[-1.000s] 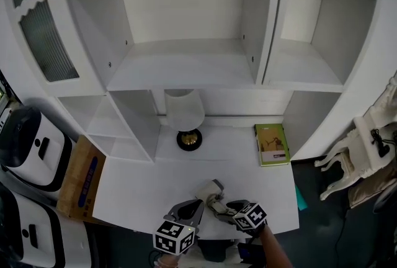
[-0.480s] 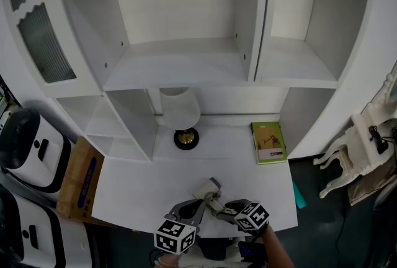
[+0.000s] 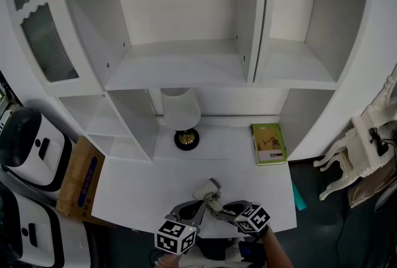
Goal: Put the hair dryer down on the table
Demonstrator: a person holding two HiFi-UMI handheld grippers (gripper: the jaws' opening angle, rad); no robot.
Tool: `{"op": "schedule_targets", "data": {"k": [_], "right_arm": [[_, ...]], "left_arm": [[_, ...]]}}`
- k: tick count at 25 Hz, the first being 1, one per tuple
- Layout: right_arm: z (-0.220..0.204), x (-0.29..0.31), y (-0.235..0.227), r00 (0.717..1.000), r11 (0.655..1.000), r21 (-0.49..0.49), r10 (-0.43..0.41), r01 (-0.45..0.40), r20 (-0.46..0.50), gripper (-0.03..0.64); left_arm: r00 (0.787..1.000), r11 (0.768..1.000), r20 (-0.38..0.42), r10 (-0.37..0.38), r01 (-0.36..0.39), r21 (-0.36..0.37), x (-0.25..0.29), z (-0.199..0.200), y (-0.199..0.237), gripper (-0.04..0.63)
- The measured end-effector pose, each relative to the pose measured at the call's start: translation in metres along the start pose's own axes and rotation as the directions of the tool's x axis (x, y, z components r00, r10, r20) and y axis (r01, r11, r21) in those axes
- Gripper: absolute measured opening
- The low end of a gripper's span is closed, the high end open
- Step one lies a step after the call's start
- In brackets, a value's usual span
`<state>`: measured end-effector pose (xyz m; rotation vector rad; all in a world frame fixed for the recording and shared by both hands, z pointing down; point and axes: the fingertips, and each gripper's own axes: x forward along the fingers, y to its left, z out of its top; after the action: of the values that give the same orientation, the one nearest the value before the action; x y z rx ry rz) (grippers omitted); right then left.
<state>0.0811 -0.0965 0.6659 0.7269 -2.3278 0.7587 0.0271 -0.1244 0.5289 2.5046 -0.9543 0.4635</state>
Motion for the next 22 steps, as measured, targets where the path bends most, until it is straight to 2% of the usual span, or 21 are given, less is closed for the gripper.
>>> {"op": "schedule_targets", "data": {"k": [9, 13, 22], "right_arm": [[0.006, -0.004, 0.001, 1.000, 1.000, -0.016, 0.012, -0.012, 0.013, 0.089], [0.012, -0.009, 0.000, 0.999, 1.000, -0.015, 0.022, -0.022, 0.035, 0.032], [0.026, -0.015, 0.009, 0.996, 0.997, -0.050, 0.059, -0.056, 0.067, 0.029]], "left_arm": [[1.000, 1.000, 0.004, 0.015, -0.015, -0.011, -0.003, -0.003, 0.001, 0.000], [1.000, 1.000, 0.003, 0.023, -0.023, -0.016, -0.003, -0.006, 0.003, 0.000], [0.999, 0.998, 0.005, 0.047, -0.047, -0.042, -0.001, -0.014, 0.005, 0.000]]}}
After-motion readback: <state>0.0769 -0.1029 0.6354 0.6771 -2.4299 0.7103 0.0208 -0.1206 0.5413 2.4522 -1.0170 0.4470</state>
